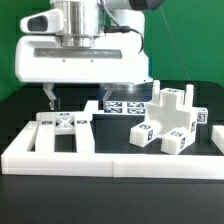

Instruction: Assemble chair

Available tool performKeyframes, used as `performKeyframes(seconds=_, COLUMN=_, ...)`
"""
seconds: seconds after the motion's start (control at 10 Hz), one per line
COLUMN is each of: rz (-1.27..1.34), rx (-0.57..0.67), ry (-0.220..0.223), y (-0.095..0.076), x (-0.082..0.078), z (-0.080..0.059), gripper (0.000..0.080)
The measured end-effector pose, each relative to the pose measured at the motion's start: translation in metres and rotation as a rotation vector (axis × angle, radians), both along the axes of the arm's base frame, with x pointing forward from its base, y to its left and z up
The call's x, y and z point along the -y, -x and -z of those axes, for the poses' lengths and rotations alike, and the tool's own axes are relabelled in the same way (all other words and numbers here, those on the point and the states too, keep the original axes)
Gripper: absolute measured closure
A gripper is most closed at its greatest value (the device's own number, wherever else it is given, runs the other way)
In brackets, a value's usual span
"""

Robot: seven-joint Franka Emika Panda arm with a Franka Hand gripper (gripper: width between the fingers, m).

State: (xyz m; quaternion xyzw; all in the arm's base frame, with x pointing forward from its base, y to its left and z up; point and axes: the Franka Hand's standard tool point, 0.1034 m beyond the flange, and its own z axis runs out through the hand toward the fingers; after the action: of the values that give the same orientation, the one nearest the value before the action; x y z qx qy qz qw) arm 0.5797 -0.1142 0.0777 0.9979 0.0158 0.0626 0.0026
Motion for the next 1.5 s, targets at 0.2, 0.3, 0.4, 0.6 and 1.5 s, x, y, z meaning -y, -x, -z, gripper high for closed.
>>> performKeyframes(seconds=0.2, rz=-0.002, rx=-0.017, ry=-0.007, y=0.003, x=-0.004, z=0.005, gripper=0.0151)
performKeyframes(seconds=0.3, rz=0.013, rx=-0.009, ry=-0.005, y=0.001, x=-0.007, z=0.004, gripper=0.0151)
performKeyframes(seconds=0.4, rz=0.010, rx=-0.029, ry=-0.014, y=0.003, x=-0.009, z=0.005, gripper=0.0151)
performKeyframes(seconds=0.6, rz=-0.002, rx=-0.076, ry=-0.033, y=0.008, x=-0.014, z=0.007, gripper=0.0151)
performKeyframes(seconds=1.5, rz=-0.079, rx=-0.226, ry=-0.054, y=0.000, x=-0.005, z=0.034, gripper=0.0151)
